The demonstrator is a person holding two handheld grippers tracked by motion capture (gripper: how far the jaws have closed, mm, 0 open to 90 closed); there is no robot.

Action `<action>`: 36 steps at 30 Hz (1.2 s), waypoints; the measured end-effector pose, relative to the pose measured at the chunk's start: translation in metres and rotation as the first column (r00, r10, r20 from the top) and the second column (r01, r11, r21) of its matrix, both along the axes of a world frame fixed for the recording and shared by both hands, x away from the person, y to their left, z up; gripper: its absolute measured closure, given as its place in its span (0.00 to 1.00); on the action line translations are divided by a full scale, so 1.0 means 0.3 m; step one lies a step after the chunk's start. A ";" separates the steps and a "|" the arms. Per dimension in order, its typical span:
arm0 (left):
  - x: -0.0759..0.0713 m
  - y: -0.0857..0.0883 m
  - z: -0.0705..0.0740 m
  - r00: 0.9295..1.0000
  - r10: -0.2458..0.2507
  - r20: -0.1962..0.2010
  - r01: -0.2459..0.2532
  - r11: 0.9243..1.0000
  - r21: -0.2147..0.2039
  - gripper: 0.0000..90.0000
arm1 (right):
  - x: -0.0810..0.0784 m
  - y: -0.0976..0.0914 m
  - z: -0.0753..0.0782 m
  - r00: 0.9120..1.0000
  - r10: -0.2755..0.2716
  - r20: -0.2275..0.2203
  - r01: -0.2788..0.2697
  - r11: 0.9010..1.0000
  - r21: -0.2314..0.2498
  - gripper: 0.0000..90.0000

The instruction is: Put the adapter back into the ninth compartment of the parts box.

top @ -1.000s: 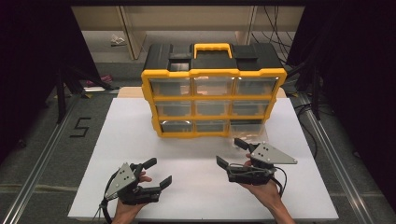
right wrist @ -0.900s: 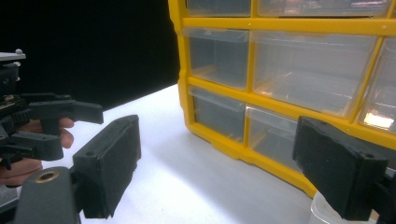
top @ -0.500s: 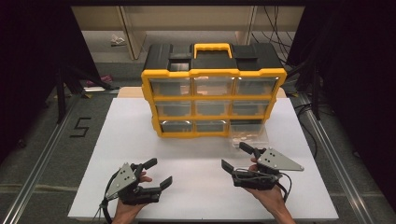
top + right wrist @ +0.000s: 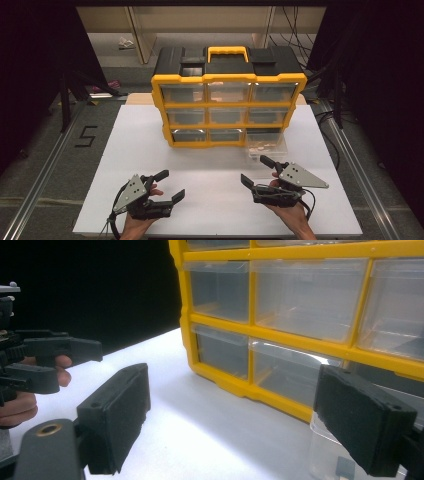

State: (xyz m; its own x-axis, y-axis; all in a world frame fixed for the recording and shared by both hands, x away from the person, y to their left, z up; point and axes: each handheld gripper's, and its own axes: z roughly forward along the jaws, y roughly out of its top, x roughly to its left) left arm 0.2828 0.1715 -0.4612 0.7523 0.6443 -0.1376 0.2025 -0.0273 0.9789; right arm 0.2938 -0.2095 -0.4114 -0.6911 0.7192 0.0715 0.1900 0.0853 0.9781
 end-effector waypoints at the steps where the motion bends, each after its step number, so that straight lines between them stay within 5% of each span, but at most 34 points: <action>1: 0.000 0.000 0.000 1.000 -0.001 -0.001 0.001 1.000 0.000 0.18 | 0.000 -0.002 -0.001 1.000 -0.001 0.002 0.001 1.000 -0.001 0.18; 36: 0.002 -0.008 -0.003 0.999 -0.028 -0.018 0.028 0.999 0.018 0.18 | -0.038 -0.026 -0.042 1.000 -0.004 0.008 0.004 1.000 0.002 0.17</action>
State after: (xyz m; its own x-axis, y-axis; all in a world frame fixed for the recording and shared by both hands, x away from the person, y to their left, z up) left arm 0.2833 0.1691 -0.4621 0.7676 0.6255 -0.1399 0.2188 -0.0506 0.9744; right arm 0.2825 -0.2174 -0.4241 -0.6890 0.7216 0.0678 0.1827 0.0824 0.9797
